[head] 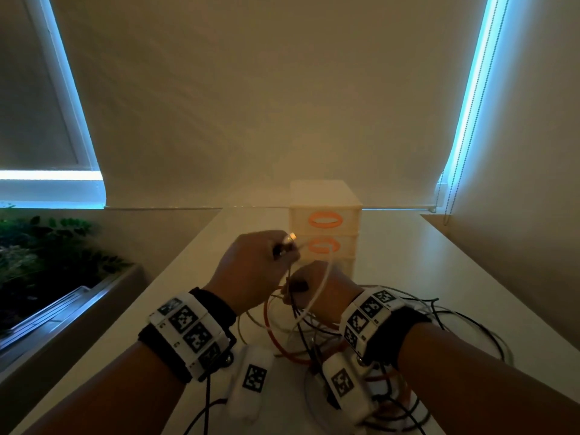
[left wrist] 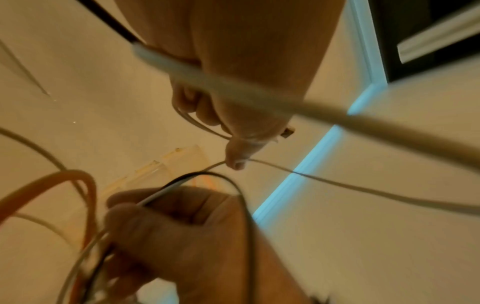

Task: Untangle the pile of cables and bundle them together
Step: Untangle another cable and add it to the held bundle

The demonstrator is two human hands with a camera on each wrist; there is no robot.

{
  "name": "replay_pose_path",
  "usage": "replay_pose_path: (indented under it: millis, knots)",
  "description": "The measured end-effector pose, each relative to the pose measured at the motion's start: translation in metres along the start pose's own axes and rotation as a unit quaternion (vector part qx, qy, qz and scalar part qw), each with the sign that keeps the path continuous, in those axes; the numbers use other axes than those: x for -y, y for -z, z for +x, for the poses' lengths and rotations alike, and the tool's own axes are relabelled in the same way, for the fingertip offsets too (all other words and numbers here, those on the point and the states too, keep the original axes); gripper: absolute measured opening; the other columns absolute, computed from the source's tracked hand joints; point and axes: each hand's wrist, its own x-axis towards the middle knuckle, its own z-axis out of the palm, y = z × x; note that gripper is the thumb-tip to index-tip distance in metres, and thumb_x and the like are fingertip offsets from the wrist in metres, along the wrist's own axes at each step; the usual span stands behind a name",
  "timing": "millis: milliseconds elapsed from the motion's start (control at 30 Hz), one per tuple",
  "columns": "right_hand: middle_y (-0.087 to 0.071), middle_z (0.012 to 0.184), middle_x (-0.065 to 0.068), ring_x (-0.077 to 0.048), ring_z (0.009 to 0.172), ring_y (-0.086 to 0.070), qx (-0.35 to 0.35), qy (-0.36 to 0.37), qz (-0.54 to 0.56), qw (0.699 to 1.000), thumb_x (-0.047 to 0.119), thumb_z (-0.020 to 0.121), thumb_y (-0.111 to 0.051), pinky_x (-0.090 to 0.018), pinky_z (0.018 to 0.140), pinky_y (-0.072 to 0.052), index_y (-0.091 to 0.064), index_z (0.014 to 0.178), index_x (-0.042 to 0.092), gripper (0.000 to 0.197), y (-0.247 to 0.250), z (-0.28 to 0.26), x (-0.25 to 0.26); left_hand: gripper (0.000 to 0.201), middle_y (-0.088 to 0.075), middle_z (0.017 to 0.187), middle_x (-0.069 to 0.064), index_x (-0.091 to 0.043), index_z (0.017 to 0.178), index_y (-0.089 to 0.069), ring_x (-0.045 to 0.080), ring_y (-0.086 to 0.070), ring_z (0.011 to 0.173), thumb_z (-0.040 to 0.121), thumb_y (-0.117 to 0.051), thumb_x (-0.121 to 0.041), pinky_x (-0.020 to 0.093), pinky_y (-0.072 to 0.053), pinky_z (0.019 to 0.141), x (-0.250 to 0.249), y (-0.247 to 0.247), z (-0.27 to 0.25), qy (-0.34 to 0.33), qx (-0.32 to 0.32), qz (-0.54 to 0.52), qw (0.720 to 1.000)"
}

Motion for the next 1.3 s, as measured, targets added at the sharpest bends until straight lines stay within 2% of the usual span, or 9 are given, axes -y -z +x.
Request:
replay_pose_path:
  millis: [233,433,667,867,900,1000,1067,1167,1300]
  knots:
    - [-0.071,0.104,-0.001,-0.013,0.095,-0.062,0.055,-0.057,-0.059,0.995,0.030,0.089,-0.070,-0.025,0.087,-0.048,-0.074,0.104,0.014,0.022,-0.018,0.002,-0.023,0.019,-0.055,0.062,0.000,-0.025,0.077,-0.068,0.020,-0.048,0.056,0.096,-0.070,-0.029,0.027,-0.042,0.054,-0.013,0.076,0.023,0.017,-0.258,-0.240,0.935]
    - [-0.070,0.109,0.002,-0.012,0.093,-0.065,-0.016,-0.083,0.055,0.995,0.012,0.092,-0.056,-0.025,0.081,-0.054,-0.069,0.113,0.028,0.028,-0.010,0.009,-0.025,0.025,-0.042,0.053,-0.002,-0.025,0.065,-0.066,0.019,-0.036,0.053,0.085,-0.071,-0.038,0.037,-0.030,0.053,0.000,0.062,0.021,0.065,-0.215,-0.311,0.923]
    - [-0.069,0.094,-0.022,-0.036,0.082,-0.069,0.040,-0.108,0.565,0.817,0.058,0.087,-0.055,-0.041,0.070,-0.058,-0.059,0.123,0.008,0.062,0.047,-0.007,0.020,0.012,-0.070,0.078,-0.009,-0.019,0.089,-0.073,0.009,-0.064,0.073,0.094,-0.069,-0.029,0.024,-0.051,0.067,0.000,0.024,0.002,0.116,-0.072,-0.201,0.970]
    - [-0.069,0.095,-0.016,-0.021,0.073,-0.071,-0.051,-0.092,0.326,0.940,0.013,0.095,-0.061,-0.033,0.067,-0.059,-0.062,0.115,0.011,0.019,0.069,-0.021,0.009,0.020,-0.066,0.082,0.005,-0.017,0.109,-0.072,0.009,-0.040,0.073,0.104,-0.053,-0.016,0.041,-0.052,0.067,-0.010,0.030,0.000,0.210,-0.019,-0.249,0.945]
    - [-0.070,0.093,-0.016,-0.020,0.073,-0.071,-0.086,-0.094,0.300,0.946,0.008,0.094,-0.061,-0.033,0.069,-0.059,-0.065,0.109,0.011,0.016,0.074,-0.024,0.000,0.023,-0.067,0.099,0.011,-0.015,0.112,-0.071,0.032,-0.042,0.121,0.106,-0.050,-0.020,0.052,-0.053,0.081,-0.011,0.032,0.000,0.223,-0.017,-0.255,0.941]
    - [-0.068,0.100,-0.006,-0.015,0.084,-0.069,-0.107,-0.061,0.158,0.980,0.005,0.089,-0.064,-0.026,0.073,-0.056,-0.066,0.113,0.019,0.028,0.095,-0.036,-0.020,0.030,-0.064,0.108,0.008,-0.016,0.117,-0.070,0.031,-0.060,0.108,0.109,-0.045,-0.030,0.049,-0.054,0.082,-0.006,0.031,-0.001,0.233,-0.019,-0.249,0.940]
    - [-0.064,0.108,0.007,-0.010,0.095,-0.065,0.000,-0.054,0.007,0.999,0.012,0.085,-0.071,-0.024,0.083,-0.054,-0.061,0.121,0.031,0.042,0.111,-0.044,-0.026,0.029,-0.062,0.101,0.006,-0.017,0.113,-0.070,0.000,-0.026,0.090,0.109,-0.044,-0.031,0.031,-0.041,0.064,-0.001,0.026,-0.001,0.234,-0.022,-0.270,0.934]
    - [-0.063,0.115,0.008,-0.009,0.105,-0.063,0.130,-0.091,-0.027,0.987,0.005,0.083,-0.069,-0.037,0.093,-0.056,-0.058,0.126,0.033,0.053,0.134,-0.056,-0.026,0.031,-0.032,0.073,-0.015,-0.012,0.110,-0.068,0.011,-0.033,0.062,0.110,-0.042,-0.029,0.031,-0.029,0.056,0.005,0.020,-0.001,0.249,-0.025,-0.324,0.912]
    - [-0.070,0.110,0.001,-0.013,0.104,-0.067,-0.032,-0.030,0.112,0.993,-0.007,0.086,-0.061,-0.031,0.088,-0.056,-0.065,0.110,0.023,0.039,0.147,-0.065,0.000,0.033,-0.032,0.064,-0.002,-0.005,0.113,-0.062,0.012,-0.030,0.053,0.111,-0.038,-0.026,0.029,-0.028,0.053,0.001,0.017,-0.002,0.265,-0.013,-0.394,0.880]
